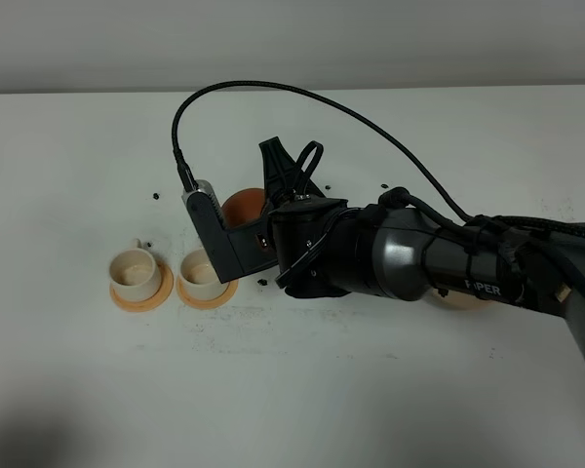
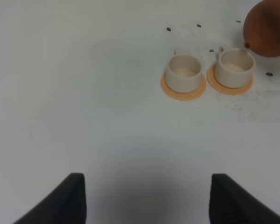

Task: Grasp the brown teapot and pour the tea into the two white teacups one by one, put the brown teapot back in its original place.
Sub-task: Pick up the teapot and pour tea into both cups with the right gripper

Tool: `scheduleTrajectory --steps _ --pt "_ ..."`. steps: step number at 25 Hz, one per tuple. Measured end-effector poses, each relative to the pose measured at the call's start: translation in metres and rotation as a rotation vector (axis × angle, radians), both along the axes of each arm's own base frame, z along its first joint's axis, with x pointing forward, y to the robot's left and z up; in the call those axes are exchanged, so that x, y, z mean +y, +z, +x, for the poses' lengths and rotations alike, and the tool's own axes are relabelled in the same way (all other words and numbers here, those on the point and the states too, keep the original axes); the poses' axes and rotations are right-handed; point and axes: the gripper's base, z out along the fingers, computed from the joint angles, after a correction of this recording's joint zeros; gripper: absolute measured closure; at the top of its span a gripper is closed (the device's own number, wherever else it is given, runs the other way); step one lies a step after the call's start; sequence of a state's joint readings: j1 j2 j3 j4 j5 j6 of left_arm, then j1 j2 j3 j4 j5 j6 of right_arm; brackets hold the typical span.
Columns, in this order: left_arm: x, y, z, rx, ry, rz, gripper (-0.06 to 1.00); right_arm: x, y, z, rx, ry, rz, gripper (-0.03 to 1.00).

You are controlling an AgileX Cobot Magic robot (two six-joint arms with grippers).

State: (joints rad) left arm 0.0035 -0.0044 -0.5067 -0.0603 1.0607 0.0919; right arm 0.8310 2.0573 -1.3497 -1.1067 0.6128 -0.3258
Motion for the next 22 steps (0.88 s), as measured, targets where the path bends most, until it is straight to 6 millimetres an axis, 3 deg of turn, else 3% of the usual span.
scheduleTrajectory --steps 22 --pt "0.0000 0.0000 0.0000 0.000 0.000 0.001 0.36 0.0039 0.0008 0.0003 -0.020 0.068 -0.022 0.85"
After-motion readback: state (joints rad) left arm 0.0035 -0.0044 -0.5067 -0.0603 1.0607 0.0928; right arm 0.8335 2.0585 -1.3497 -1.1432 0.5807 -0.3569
